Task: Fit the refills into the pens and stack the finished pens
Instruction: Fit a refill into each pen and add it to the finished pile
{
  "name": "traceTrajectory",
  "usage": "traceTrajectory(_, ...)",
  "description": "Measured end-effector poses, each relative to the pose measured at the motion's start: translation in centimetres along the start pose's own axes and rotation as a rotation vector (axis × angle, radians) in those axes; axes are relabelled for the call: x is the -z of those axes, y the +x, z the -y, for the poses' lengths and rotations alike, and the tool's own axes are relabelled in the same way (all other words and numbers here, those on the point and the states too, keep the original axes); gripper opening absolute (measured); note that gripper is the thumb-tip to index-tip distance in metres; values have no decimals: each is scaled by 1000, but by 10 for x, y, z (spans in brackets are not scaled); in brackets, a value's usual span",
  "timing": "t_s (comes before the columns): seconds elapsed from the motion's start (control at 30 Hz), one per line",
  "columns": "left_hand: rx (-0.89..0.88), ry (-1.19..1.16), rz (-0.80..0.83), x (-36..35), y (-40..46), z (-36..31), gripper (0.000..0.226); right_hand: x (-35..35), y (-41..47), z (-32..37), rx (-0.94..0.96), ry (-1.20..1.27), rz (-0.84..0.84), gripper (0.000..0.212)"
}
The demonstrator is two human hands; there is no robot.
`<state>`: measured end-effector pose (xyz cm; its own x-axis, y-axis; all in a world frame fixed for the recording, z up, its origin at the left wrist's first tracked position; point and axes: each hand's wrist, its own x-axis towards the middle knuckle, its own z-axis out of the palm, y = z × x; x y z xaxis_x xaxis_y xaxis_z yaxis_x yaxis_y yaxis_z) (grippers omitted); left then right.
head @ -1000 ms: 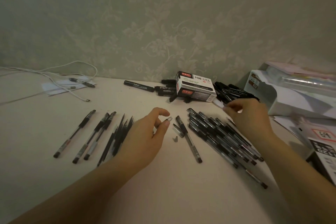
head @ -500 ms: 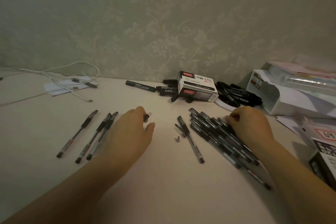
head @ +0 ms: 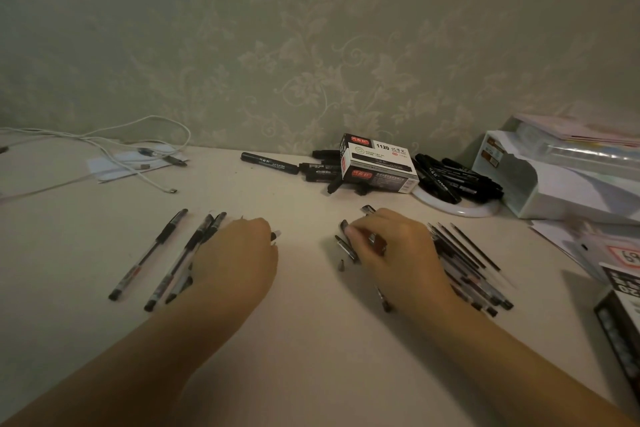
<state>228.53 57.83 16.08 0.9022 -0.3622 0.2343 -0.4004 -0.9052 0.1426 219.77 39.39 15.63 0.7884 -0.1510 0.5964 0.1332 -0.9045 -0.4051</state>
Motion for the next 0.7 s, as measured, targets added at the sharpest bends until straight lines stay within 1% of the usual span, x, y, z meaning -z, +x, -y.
traceTrajectory(0.1,25,-27,21,1,0,-3,31,0,-1,-1,3,43,-27,10)
traceTrajectory(0.2,16,-98,45,3,0,-5,32,-2,-2,1,16,114,0,10)
traceTrajectory(0.33,-23,-237,-63,7,0,-9,31,-4,-2,5,-48,264,41,11)
traceTrajectory(0.43,-55,-491,-137,8,-1,-16,28,-3,-1,11,-199,499,154,12)
traceTrajectory(0.53,-47,-748,-175,5,-2,-22,21,-3,1,16,-330,685,286,18)
traceTrajectory(0.6,-45,-847,-184,2,-2,-24,19,-3,2,16,-383,771,368,20)
traceTrajectory(0.7,-86,-912,-197,-2,-3,-26,19,-4,2,17,-401,874,448,11)
